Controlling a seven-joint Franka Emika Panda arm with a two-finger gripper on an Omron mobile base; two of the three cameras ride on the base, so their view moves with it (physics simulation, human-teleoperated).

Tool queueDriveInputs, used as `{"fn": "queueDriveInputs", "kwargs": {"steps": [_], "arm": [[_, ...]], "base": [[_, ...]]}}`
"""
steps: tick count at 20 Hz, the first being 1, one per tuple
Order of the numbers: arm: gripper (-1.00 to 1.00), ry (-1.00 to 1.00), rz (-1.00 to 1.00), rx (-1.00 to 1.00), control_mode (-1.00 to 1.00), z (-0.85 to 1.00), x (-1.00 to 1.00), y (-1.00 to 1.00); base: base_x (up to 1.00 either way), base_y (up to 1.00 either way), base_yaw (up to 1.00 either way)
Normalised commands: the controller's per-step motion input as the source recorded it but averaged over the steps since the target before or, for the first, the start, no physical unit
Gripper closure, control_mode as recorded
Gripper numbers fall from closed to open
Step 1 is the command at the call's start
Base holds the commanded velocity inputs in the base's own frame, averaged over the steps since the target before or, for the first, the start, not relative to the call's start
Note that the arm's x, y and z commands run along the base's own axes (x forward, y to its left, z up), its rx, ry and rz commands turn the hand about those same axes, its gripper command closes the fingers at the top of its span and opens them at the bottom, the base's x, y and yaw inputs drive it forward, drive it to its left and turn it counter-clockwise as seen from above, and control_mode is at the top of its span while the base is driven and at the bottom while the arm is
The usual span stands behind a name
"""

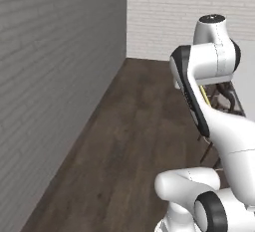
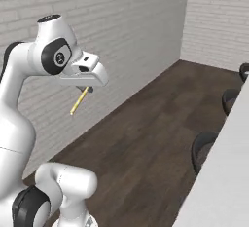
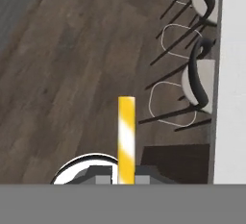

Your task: Take a straw from the drawer in front and place it inside the glass cup on the dining counter.

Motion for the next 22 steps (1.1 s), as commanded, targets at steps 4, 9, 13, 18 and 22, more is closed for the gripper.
{"fn": "queueDriveInputs", "kwargs": {"steps": [4, 9, 13, 18, 22], "arm": [[1.0, 0.0, 0.0, 0.0, 1.0, 0.0, 0.0, 0.0], [1.0, 0.0, 0.0, 0.0, 1.0, 0.0, 0.0, 0.0], [1.0, 0.0, 0.0, 0.0, 1.0, 0.0, 0.0, 0.0], [1.0, 0.0, 0.0, 0.0, 1.0, 0.0, 0.0, 0.0], [1.0, 0.0, 0.0, 0.0, 1.0, 0.0, 0.0, 0.0]], "base": [[0.78, 0.13, -0.56], [0.8, 0.32, -0.55], [0.81, 0.62, -0.55], [0.65, 0.87, -0.56], [0.55, 0.94, -0.54]]}}
